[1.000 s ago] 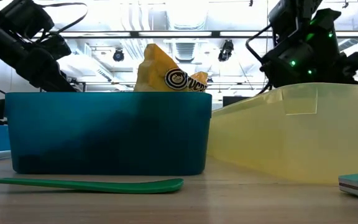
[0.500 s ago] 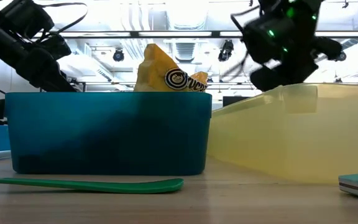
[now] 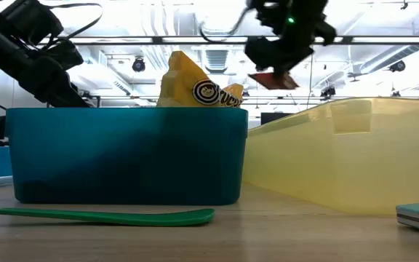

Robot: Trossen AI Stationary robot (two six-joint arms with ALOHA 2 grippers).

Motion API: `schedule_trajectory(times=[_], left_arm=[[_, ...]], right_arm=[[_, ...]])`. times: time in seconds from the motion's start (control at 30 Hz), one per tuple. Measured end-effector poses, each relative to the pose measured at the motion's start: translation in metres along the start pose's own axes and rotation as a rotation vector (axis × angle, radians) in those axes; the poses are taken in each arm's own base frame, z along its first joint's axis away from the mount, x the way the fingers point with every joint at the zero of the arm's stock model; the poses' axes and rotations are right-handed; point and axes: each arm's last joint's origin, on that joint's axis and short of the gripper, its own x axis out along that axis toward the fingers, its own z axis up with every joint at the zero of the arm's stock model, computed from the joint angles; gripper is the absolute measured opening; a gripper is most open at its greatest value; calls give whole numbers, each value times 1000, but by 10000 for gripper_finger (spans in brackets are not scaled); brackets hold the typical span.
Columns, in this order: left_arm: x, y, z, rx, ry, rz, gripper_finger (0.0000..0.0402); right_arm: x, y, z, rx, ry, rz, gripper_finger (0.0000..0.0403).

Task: Pick & Place Food Item
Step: Put the orange spice bag into the black bin

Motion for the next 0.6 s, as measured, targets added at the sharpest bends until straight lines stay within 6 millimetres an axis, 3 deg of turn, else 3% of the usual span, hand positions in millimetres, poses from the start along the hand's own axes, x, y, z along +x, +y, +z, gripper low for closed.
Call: schedule_trajectory(times=[0.33, 0.6], left_arm=[[0, 0, 0, 0, 0, 0, 336], [0, 0, 0, 0, 0, 0, 336]], right_arm=[[2, 29, 22, -89, -118, 193, 84], [9, 43, 30, -177, -122, 472, 84]])
